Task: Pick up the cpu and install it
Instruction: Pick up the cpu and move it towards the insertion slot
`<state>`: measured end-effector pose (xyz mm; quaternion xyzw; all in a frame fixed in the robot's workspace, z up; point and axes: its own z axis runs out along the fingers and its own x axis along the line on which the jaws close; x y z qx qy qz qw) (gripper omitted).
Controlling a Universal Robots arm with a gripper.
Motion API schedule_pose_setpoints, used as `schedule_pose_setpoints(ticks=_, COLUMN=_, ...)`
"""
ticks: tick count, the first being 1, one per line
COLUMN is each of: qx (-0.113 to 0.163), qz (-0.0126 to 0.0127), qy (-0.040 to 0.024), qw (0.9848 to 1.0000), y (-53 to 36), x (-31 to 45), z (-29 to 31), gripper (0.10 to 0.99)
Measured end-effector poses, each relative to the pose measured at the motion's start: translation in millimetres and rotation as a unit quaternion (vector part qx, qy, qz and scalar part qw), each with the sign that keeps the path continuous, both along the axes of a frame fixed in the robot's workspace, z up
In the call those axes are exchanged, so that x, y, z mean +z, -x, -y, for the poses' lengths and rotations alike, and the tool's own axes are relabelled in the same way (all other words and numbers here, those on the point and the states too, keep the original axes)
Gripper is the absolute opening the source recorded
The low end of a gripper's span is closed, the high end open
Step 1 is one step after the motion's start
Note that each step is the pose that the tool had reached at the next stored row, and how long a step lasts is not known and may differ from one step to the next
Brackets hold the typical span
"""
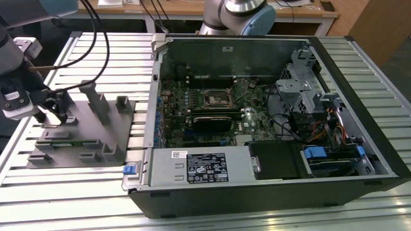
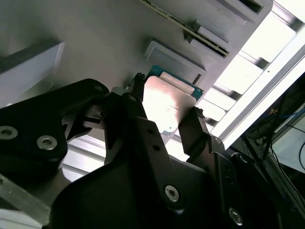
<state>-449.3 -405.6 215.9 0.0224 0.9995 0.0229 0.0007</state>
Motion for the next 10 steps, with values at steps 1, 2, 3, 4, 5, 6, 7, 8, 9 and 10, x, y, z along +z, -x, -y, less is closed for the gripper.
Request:
schedule_pose_setpoints(ticks=1, qx=0.000, qz=0.0000, qy=0.0000, qw=1.0000, y=0.0, x=0.6, z=0.0, gripper=0.541)
schedule_pose_setpoints(ticks=2, qx=0.000, qz=0.0001, qy=0.0000, qw=1.0000, y=0.0, x=1.2, z=0.0, gripper=0.541)
schedule_pose_setpoints(ticks=3, qx=0.000, qz=0.0000, qy=0.0000, qw=1.0000, y=0.0, x=1.7, z=0.0, gripper=0.541)
schedule_pose_setpoints(ticks=4, qx=0.000, qz=0.0000, qy=0.0000, qw=1.0000, y=0.0, x=2.3, z=0.0, gripper=0.541)
schedule_pose_setpoints(ticks=5, qx=0.000, qz=0.0000, qy=0.0000, qw=1.0000, y=0.1, x=2.8, z=0.0, gripper=0.541)
schedule_pose_setpoints(ticks=6, qx=0.000, qz=0.0000, qy=0.0000, qw=1.0000, y=0.1, x=3.3, z=0.0, gripper=0.541)
schedule_pose_setpoints(ticks=7, qx=0.000, qz=0.0000, qy=0.0000, qw=1.0000, y=0.1, x=3.9, z=0.0, gripper=0.541)
schedule_pose_setpoints(ticks=8, qx=0.000, qz=0.0000, qy=0.0000, qw=1.0000, y=0.1, x=4.5, z=0.0, gripper=0.541)
schedule_pose_setpoints(ticks=9, qx=0.000, qz=0.0000, qy=0.0000, qw=1.0000, y=0.2, x=5.0, z=0.0, gripper=0.541)
schedule_pose_setpoints(ticks=10, qx=0.000, qz=0.0000, qy=0.0000, qw=1.0000, y=0.2, x=5.6, z=-0.1, gripper=0.541)
